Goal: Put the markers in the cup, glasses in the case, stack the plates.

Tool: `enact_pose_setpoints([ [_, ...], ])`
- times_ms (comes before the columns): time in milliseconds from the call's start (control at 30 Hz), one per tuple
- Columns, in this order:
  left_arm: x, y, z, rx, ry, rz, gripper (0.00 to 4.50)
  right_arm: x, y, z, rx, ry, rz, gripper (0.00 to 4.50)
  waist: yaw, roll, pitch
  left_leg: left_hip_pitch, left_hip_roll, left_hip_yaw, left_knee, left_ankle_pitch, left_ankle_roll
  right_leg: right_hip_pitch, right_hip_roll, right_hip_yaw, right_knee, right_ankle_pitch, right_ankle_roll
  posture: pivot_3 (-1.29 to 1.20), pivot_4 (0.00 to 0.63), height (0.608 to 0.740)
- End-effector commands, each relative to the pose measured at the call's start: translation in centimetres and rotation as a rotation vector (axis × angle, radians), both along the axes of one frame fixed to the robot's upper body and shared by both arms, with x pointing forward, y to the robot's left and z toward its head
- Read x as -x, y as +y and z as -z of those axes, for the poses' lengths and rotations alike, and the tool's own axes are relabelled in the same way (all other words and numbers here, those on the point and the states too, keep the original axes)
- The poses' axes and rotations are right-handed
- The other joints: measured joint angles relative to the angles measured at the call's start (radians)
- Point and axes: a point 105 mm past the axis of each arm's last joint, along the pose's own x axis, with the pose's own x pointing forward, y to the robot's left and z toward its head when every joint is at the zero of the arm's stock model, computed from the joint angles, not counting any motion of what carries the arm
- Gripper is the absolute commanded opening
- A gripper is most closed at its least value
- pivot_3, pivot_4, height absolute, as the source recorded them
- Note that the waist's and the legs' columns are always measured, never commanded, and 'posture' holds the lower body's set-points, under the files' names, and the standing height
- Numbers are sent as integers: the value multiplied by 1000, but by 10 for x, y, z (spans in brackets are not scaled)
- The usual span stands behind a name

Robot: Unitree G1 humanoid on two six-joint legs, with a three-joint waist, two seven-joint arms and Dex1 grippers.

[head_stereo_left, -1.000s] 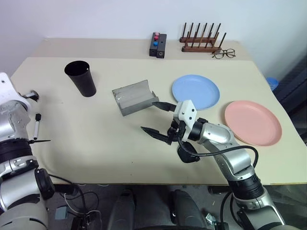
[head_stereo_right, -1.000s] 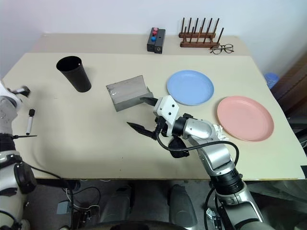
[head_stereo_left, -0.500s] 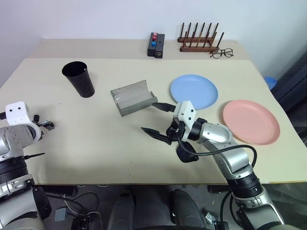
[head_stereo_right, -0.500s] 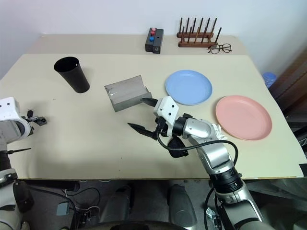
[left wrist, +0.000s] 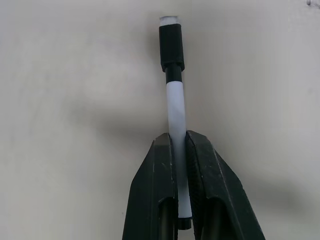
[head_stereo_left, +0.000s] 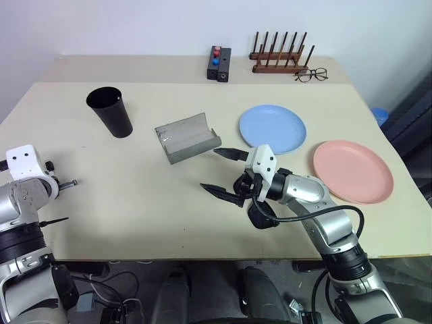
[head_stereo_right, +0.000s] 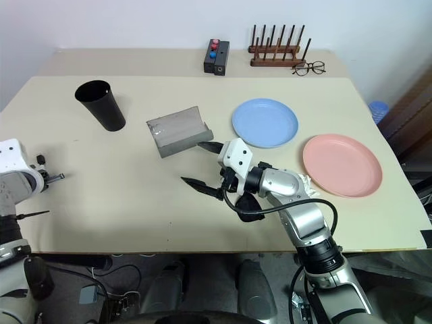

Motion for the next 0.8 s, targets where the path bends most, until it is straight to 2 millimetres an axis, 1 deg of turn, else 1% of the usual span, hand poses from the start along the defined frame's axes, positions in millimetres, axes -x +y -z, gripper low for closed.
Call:
enact_pose_setpoints([
  [33,-6,26,-76,-227,-333,-124,30,2,0,-15,-22,-65,-12,4500,1,-1,0,0,0,0,0,0,0,0,0,0,0,0,0,0,150,740],
  [67,-10,21,-99,-283,-451,-114,30,2,0,-15,-22,-64,-13,4500,3,-1,0,-1,0,0,0,0,0,0,0,0,-1,0,0,0,150,740],
  [100,-18,8,-123,-338,-564,-56,30,2,0,-15,-23,-64,-15,4500,8,-1,0,-1,0,0,0,0,0,-1,0,0,-1,0,0,0,150,740],
  [133,-27,-7,-137,-374,-623,16,30,1,1,-15,-23,-68,-15,4500,14,-2,0,-2,0,0,0,0,0,0,0,0,-1,0,0,0,150,740],
  [167,-39,-23,-147,-389,-665,71,30,-2,1,-17,-32,-81,-3,4500,24,-1,0,-2,0,0,0,0,0,0,0,0,-2,0,-1,0,150,740],
  [233,-57,-47,-164,-439,-721,130,30,-9,2,-25,-70,-102,28,4500,33,-1,0,-2,0,0,1,0,0,1,0,0,-5,1,-1,0,150,740],
  [300,-74,-71,-180,-509,-763,185,30,-20,0,-40,-145,-133,88,4500,34,-1,0,-2,-1,0,2,0,0,3,0,0,-5,1,-1,0,150,740],
  [367,-93,-93,-189,-533,-795,241,30,-28,-1,-54,-210,-155,139,4500,31,-1,0,-1,-1,0,2,0,0,3,0,0,-5,1,-1,0,150,740],
  [433,-105,-105,-192,-549,-804,270,30,-33,-2,-58,-232,-165,170,4500,28,-1,0,-2,-1,0,2,0,0,3,0,0,-5,2,0,0,150,740],
  [533,-123,-113,-187,-544,-793,272,30,-36,-4,-59,-241,-168,197,4500,17,-1,0,-2,-1,1,-1,0,0,0,0,0,-5,2,1,0,150,740],
  [667,-141,-123,-168,-525,-733,296,30,-32,-7,-55,-233,-168,212,4500,12,-1,0,-2,0,0,-6,0,0,-3,0,0,-4,2,1,0,150,740],
  [733,-146,-128,-156,-512,-696,325,30,-28,-8,-53,-235,-164,222,4500,12,-1,0,-2,-1,0,-7,0,0,-3,0,0,-5,2,2,0,150,740],
  [800,-148,-132,-149,-510,-691,351,30,-26,-9,-52,-240,-161,233,4500,10,-1,0,-2,-1,1,-8,0,0,-3,0,0,-6,2,2,0,150,740],
])
